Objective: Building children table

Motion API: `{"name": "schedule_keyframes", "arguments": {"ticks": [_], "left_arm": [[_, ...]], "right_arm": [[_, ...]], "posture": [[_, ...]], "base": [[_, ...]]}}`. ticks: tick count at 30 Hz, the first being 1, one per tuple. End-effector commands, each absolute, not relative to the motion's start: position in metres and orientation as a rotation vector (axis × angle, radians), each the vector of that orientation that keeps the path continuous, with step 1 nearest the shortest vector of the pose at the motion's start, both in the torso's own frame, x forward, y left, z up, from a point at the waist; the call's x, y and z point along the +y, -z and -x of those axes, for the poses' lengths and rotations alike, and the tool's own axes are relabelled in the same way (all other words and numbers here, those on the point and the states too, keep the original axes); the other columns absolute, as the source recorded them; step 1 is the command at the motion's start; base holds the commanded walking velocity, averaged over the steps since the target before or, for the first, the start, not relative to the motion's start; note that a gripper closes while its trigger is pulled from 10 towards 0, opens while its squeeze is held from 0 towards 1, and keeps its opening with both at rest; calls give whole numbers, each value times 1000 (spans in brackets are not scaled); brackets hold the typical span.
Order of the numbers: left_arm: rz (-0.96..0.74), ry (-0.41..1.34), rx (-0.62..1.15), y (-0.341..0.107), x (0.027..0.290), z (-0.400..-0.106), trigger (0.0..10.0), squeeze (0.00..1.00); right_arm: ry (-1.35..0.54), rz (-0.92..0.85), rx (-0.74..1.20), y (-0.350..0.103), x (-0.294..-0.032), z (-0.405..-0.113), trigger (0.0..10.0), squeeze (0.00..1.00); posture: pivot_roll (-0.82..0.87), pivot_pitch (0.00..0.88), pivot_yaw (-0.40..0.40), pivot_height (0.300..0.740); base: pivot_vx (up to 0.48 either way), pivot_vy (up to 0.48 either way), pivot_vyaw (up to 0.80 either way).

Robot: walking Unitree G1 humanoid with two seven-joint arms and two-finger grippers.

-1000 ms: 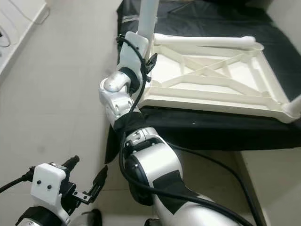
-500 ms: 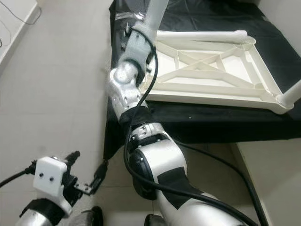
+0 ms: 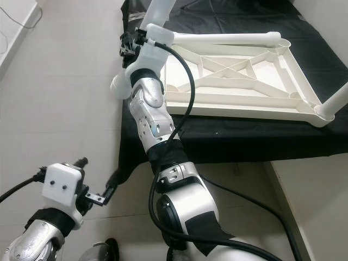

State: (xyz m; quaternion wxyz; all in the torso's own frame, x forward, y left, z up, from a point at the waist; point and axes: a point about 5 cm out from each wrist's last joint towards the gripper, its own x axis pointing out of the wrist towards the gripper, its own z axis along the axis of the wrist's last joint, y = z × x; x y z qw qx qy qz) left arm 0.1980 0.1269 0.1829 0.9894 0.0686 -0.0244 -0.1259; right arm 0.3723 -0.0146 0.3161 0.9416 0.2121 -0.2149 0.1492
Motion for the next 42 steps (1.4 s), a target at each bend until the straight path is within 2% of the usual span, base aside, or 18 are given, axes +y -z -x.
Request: {"name": "schedule_keyframes", "arguments": {"ticks": [1, 4, 12, 24, 25, 42], "left_arm": [[-246, 157, -54, -182, 139, -214, 10000, 0], [-333, 106, -80, -186, 146, -230, 10000, 0], [-371, 95, -73, -186, 150, -245, 10000, 0], [-420, 230, -92, -180, 133, -272, 10000, 0], [-440, 231, -117, -184, 130, -281, 10000, 0], [-465, 214, -159, -191, 132, -300, 10000, 0]], "right_arm": [[-401, -435, -400, -301, -6, -364, 10000, 0], [-436, -465, -348, -290, -7, -361, 10000, 0], [-512, -493, -302, -285, -6, -355, 10000, 0], [-621, -495, -254, -277, -2, -342, 10000, 0], [-643, -477, -252, -275, 0, -339, 10000, 0], [-742, -432, -235, -272, 6, -324, 10000, 0]], "posture": [[75, 216, -50, 740], [82, 210, -51, 740], [85, 211, -55, 740], [85, 230, -60, 740], [85, 230, -60, 740], [69, 268, -53, 740]], "base": [[0, 0, 0], [0, 0, 0], [0, 0, 0], [0, 0, 0], [0, 0, 0], [0, 0, 0]]}}
